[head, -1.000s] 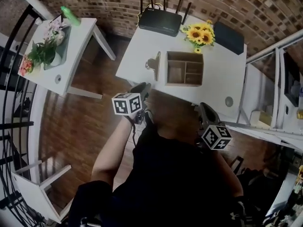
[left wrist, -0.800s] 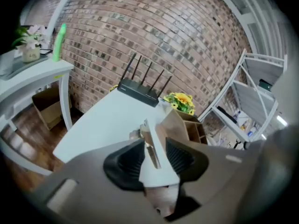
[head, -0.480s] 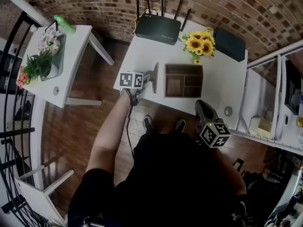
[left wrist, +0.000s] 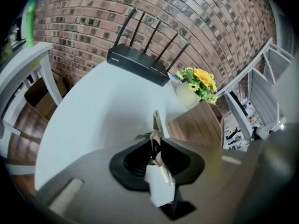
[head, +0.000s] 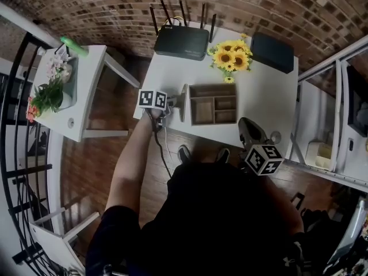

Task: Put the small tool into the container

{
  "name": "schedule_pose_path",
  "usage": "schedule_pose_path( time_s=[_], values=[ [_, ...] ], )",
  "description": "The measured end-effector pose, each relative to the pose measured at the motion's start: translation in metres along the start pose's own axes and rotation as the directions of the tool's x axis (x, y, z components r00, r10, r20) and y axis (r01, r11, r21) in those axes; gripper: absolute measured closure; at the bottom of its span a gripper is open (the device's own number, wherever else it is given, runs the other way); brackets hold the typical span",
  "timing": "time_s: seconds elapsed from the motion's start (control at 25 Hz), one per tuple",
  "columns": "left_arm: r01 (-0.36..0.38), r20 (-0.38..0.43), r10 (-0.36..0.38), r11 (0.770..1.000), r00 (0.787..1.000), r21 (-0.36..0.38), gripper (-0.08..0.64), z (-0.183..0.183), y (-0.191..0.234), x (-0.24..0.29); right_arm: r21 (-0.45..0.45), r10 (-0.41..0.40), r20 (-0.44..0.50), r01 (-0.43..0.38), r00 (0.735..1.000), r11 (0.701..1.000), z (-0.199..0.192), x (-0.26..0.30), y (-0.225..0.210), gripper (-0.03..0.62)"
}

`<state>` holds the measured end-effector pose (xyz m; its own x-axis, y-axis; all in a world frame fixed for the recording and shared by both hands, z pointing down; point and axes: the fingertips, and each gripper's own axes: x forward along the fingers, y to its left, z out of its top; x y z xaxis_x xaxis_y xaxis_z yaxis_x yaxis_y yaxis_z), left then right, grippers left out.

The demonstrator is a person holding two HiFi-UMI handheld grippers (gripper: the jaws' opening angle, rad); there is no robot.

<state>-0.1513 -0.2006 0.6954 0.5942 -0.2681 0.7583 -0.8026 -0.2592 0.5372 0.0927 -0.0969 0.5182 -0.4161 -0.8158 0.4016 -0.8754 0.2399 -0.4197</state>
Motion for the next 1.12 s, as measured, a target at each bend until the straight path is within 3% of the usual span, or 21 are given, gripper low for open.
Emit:
schedule_pose_path(
  time_s=[0.24, 0.44, 0.88, 1.0, 1.12],
  values=[
    [-0.007, -0.032, 0.009, 0.999, 0.999, 0.042, 0.534, 0.004, -0.013, -0.008, 0.051, 0.013, -0.009, -0.012, 1.000, 0.999, -0.006, 0.003, -0.008, 0.581],
    [-0.082, -0.061, 0.095, 0.979, 0.994, 0.184, 0.548, 0.012, -0.016, -0.024, 0.063, 0.021, -0.001, -0.021, 1.000, 0.998, -0.004, 0.006, -0.008, 0.581],
    [-0.109, 0.142, 0.073, 0.959, 0.987, 0.260, 0.549, 0.049, -0.056, -0.070, 0.050, 0.017, 0.012, -0.018, 1.000, 0.999, -0.002, 0.004, -0.005, 0.581],
    [-0.116, 0.178, 0.060, 0.939, 0.982, 0.322, 0.549, 0.057, -0.074, -0.080, 0.051, 0.017, 0.011, -0.017, 1.000, 0.999, -0.003, 0.004, -0.003, 0.581],
    [-0.130, 0.198, 0.051, 0.904, 0.979, 0.408, 0.549, 0.061, -0.093, -0.089, 0.051, 0.017, 0.008, -0.018, 1.000, 0.999, -0.005, 0.003, 0.000, 0.581]
  ],
)
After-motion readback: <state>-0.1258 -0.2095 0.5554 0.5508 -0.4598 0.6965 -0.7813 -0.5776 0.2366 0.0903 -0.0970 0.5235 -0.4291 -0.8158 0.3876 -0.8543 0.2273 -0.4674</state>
